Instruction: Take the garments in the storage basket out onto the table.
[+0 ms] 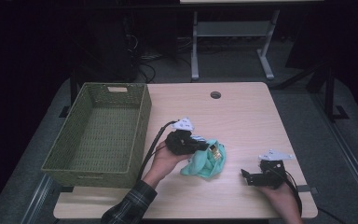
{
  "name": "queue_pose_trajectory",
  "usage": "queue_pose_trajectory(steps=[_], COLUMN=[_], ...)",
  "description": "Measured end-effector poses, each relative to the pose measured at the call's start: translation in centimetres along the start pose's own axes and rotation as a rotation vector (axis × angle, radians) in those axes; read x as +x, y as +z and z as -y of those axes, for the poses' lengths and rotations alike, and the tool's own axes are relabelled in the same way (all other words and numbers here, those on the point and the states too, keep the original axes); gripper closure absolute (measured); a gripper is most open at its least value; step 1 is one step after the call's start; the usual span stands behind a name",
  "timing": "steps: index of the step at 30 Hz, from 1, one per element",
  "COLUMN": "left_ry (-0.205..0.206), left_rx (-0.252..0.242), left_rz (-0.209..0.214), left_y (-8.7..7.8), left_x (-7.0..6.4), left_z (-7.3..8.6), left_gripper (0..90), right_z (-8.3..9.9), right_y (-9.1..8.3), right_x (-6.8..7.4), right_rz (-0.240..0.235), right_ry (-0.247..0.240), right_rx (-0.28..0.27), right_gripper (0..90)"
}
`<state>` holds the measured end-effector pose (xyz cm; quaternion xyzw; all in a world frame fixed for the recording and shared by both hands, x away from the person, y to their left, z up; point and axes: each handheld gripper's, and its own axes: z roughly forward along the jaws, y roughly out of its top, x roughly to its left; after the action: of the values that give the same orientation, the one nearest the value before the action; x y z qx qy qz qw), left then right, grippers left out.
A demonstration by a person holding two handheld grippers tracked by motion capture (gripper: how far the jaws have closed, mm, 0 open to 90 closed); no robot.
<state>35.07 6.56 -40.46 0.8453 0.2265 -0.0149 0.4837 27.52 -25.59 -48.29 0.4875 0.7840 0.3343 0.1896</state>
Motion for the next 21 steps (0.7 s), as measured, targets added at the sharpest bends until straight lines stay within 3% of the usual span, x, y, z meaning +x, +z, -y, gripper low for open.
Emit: queue_pose_trajectory(steps=[9, 20, 21], left_ry=[-0.059, -0.071, -0.050], left_rx=[0.075, 0.194, 0.210], left_rz=[-0.041, -0.106, -0.115], left_y=[-0.7, -0.2, -0.1], left_x=[0.4, 0.1, 0.0], left_z=[3.4, 6.3, 6.4], left_gripper=[87.3, 86.4, 86.1], right_z=[0.0, 0.0, 0.0], right_y=[0.0, 0.0, 0.0], right_x=[0.0, 0.0, 0.0], right_rz=[0.000, 0.001, 0.001], right_ry=[0.001, 0.000, 0.000], right_rx=[0.000, 0.000, 0.000], right_gripper=[5.1, 5.1, 5.1])
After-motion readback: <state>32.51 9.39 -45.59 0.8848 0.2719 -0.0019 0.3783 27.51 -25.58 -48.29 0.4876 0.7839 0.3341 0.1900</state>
